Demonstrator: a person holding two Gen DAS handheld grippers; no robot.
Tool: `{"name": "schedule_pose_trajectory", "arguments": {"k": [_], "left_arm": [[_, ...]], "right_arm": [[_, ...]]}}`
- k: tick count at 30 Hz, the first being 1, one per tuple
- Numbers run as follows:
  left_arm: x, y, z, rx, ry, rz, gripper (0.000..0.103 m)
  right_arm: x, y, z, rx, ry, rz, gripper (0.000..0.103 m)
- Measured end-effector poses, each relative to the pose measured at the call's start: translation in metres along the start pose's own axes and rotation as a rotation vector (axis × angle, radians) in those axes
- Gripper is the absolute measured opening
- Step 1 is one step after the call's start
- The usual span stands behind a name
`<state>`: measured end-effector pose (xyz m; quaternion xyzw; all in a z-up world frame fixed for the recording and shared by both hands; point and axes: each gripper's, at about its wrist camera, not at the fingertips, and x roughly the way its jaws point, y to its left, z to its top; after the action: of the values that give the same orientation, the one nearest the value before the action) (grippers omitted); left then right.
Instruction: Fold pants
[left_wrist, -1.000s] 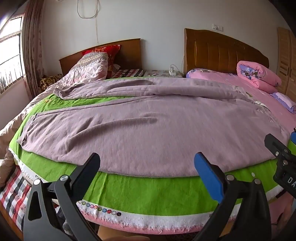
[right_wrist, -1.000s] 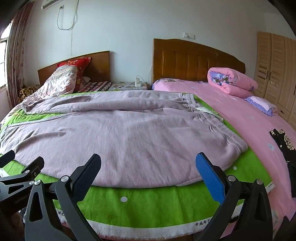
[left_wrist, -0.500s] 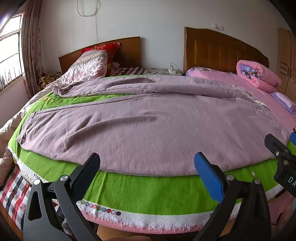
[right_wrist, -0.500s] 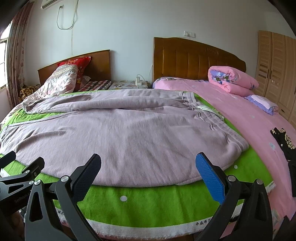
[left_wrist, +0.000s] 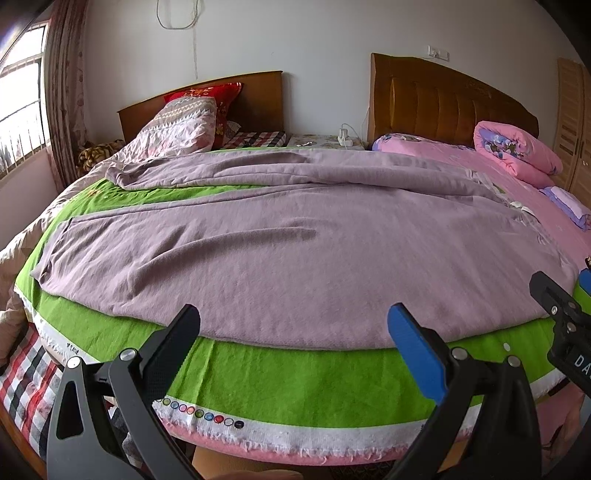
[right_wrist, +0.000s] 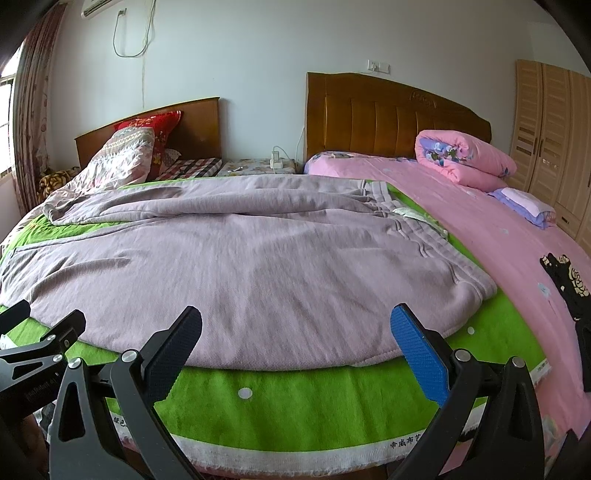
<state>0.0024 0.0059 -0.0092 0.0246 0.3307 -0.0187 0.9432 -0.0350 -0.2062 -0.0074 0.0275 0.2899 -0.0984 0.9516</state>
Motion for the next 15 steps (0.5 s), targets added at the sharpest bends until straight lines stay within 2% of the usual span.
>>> {"name": "schedule_pose_trajectory", "arguments": {"k": [15], "left_arm": [[0.0014,0.0049,-0.0003,-0.019,0.012,-0.005,0.101]], "right_arm": [[0.0020,0.0003,-0.0050,-0.008,0.012,-0.005,0.099]]}}
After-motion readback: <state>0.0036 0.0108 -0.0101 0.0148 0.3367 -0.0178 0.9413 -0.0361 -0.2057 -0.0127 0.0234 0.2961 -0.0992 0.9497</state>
